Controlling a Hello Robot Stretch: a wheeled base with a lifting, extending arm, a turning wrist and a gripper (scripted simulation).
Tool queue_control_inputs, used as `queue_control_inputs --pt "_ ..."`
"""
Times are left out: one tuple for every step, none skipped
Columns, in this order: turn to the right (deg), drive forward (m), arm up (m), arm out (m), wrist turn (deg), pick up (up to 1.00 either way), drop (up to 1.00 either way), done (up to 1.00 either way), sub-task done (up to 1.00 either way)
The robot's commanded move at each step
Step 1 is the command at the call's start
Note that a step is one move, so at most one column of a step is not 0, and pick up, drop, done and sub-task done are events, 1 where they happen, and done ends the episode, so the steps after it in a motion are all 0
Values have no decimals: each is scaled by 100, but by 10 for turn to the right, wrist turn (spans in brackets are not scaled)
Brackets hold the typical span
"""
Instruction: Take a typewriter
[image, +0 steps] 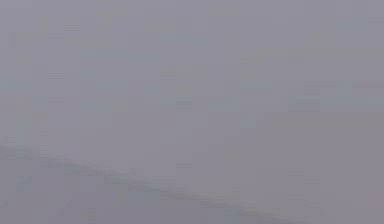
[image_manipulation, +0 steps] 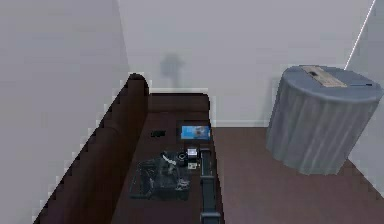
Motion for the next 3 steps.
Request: queue_control_inputs --pt "0 0 -30 0 0 0 0 0 0" --pt "0 0 0 0 0 100 0 0 0" --pt "0 0 10 0 0 0 0 0 0"
